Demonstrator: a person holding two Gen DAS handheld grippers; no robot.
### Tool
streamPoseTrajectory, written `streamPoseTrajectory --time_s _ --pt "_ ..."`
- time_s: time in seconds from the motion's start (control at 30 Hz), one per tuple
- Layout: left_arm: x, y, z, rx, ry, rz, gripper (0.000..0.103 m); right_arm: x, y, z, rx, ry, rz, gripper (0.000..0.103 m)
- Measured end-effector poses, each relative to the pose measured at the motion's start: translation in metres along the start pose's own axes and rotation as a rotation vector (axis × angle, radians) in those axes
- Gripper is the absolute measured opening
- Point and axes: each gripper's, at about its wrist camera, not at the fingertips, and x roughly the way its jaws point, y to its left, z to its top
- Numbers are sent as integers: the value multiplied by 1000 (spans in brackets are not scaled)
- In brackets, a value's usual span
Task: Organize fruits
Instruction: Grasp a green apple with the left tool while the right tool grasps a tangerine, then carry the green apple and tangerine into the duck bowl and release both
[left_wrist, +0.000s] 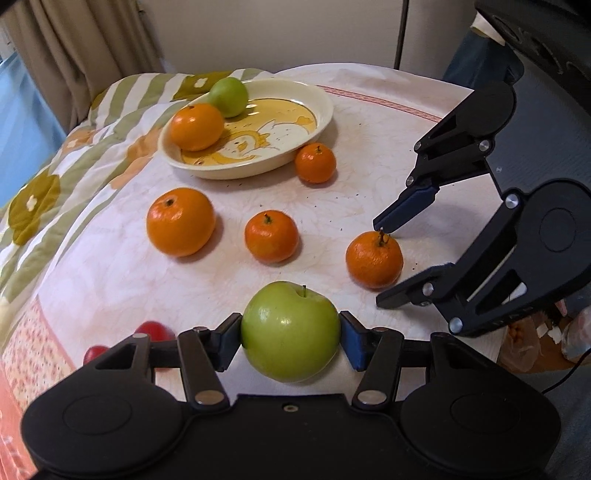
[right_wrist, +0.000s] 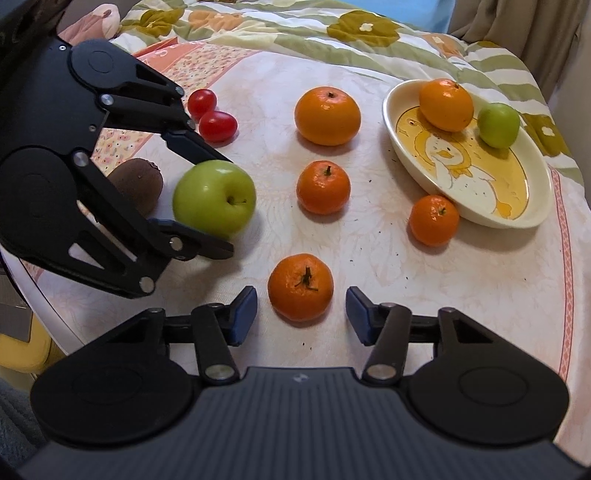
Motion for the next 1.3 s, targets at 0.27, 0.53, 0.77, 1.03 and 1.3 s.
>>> streamPoseTrajectory --time_s 0.27,0.53,0.77,1.03,1.3 --pt "-6 2 -5 -48 15 34 60 5 3 3 -59 -10 8 53" --pt "-17 0 -5 -78 1 59 60 -6 4 2 -52 -40 -5 53" --pt "-38 -3 2 -101 -38 85 60 -32 6 7 -33 -69 -15 53" --pt "-76 -8 19 -135 -110 128 60 -76 2 13 -19 -120 -49 53" --pt "-100 -14 53 -214 -165 185 60 -115 -31 24 -36 -192 -56 53"
